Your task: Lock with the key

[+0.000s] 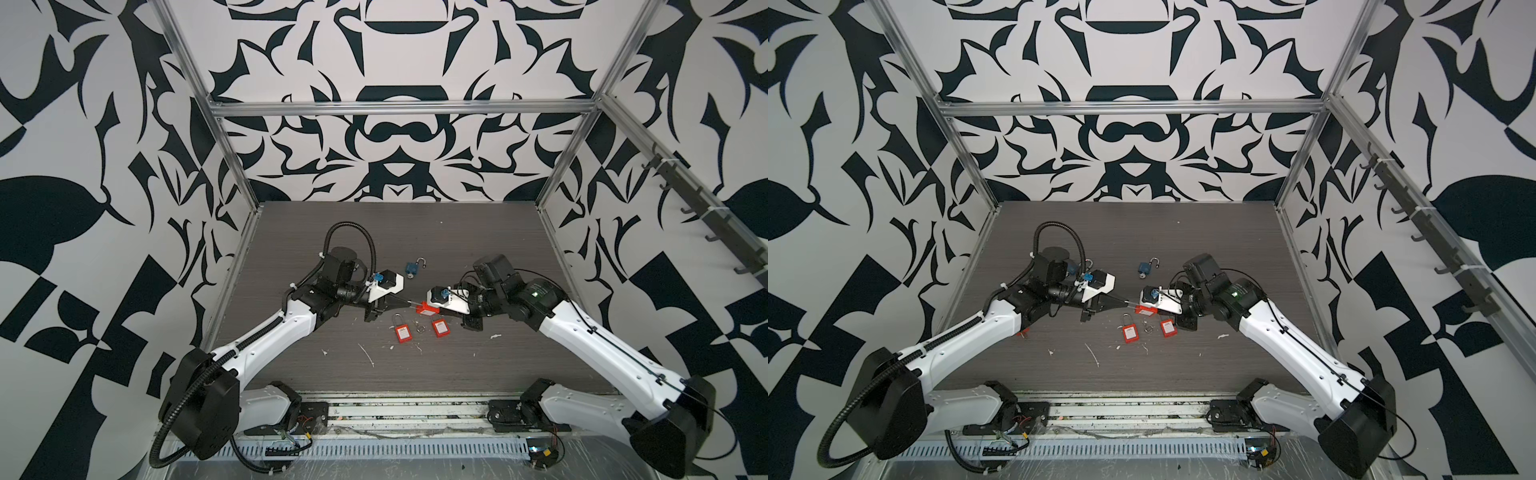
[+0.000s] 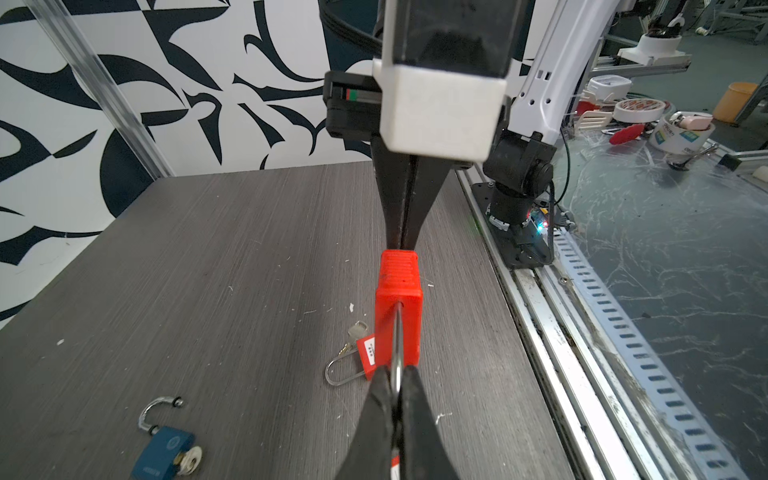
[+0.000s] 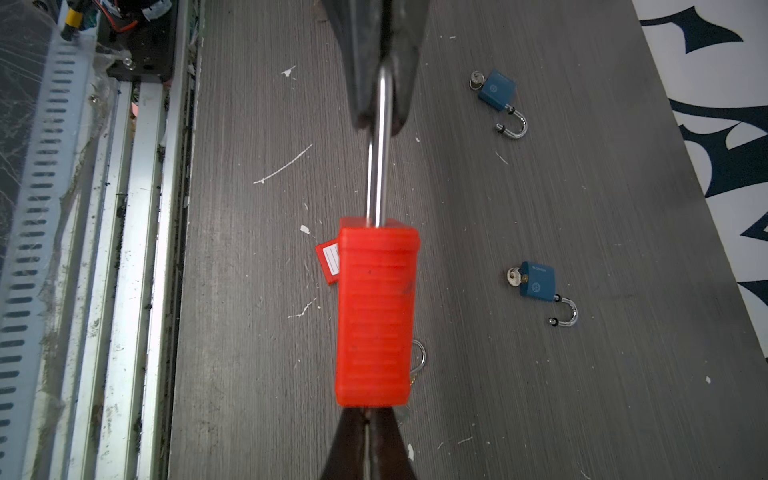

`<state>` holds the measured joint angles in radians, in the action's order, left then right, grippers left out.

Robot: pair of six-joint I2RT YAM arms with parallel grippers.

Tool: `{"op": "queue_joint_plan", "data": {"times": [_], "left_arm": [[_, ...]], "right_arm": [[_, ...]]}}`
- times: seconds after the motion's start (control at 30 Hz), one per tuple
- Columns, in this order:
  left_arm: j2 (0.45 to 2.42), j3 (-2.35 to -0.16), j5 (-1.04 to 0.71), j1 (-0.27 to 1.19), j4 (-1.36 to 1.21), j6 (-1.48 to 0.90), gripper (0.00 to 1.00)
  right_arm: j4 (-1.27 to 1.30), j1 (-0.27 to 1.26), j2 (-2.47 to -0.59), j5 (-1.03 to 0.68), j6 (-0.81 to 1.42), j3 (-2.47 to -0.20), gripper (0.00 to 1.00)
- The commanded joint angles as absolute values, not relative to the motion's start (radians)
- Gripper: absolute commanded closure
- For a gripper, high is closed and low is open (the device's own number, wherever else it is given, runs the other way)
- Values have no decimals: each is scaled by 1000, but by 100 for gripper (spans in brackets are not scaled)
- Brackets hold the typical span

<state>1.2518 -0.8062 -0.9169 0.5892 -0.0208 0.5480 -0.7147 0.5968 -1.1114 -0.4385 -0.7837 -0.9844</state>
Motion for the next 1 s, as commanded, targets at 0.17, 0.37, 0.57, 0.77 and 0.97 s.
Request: {"op": "queue_joint_plan", "data": {"times": [0.17,0.37,0.57,0.77,0.97], "left_arm": [[1204,-807,-894,567,-12,603,100],[1230,-826,-937,566,28,592,100],[1262,-840,-979,566,18,547,100],[1267,-853,-964,565,23,542,100],[1267,-891,-946,535,123,587,100]], "right_arm": [[-939,572,-1144,-467,-789,-1011,100],[-883,571,-1120,-423,-795,-1023,100],[-869,571,-1130,-431,-793,-1054,97],[-876,571,-1128,-430,-796,-1039,99],[-800,572,-1070,-352,-761,-956,100]]}}
